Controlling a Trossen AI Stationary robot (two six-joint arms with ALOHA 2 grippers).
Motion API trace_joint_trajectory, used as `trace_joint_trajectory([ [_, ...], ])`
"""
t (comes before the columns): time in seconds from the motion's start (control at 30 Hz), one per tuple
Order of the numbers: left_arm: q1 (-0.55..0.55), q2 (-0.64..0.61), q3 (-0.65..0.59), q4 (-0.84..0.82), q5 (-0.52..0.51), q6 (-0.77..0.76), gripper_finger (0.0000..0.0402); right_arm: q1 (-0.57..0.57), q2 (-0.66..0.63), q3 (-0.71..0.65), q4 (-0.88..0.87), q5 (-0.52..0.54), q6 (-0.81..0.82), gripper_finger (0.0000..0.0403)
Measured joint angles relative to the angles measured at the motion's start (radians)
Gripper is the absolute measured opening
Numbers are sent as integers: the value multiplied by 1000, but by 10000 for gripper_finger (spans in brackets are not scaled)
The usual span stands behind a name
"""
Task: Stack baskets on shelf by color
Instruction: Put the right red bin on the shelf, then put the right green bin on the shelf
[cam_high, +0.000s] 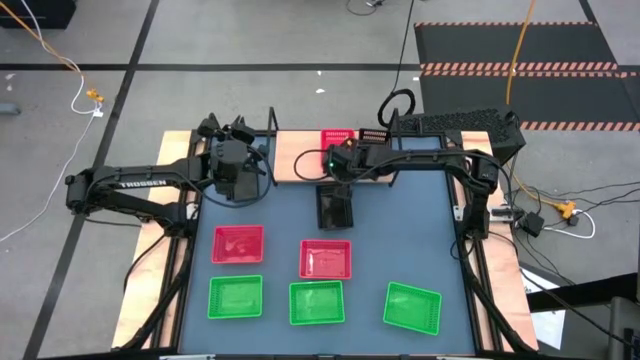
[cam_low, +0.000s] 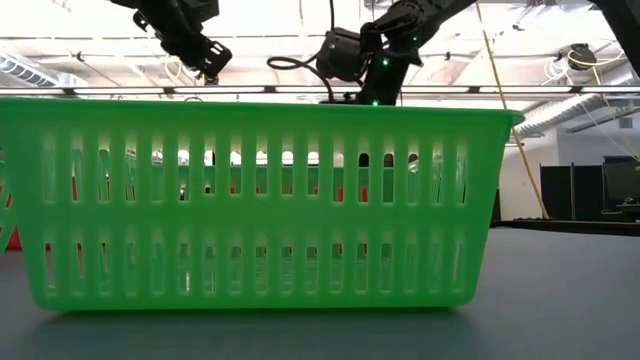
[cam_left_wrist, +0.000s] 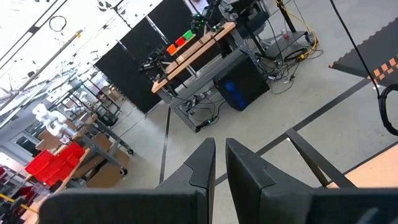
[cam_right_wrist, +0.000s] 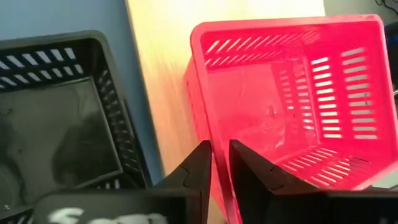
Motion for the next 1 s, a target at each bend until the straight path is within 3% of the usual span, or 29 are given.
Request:
trace_joint_trajectory([
  [0.2, 0, 0, 0, 0, 0, -5, 42, -4, -30, 0, -36, -20, -21, 54],
  [0.5, 1, 0, 0, 11, 26, -24, 42, 2, -173, -15, 28, -285, 29, 55],
  [0.8, 2, 5, 0, 7, 453, 14, 42, 93, -389, -307, 346, -330, 127, 55],
  [0.9, 2, 4, 0, 13, 537, 15, 42, 135, -470, -390, 448, -419, 146, 55],
  [1.0, 2, 5, 0, 46, 694, 17, 42, 172, -535, -461, 592, -588, 156, 55],
])
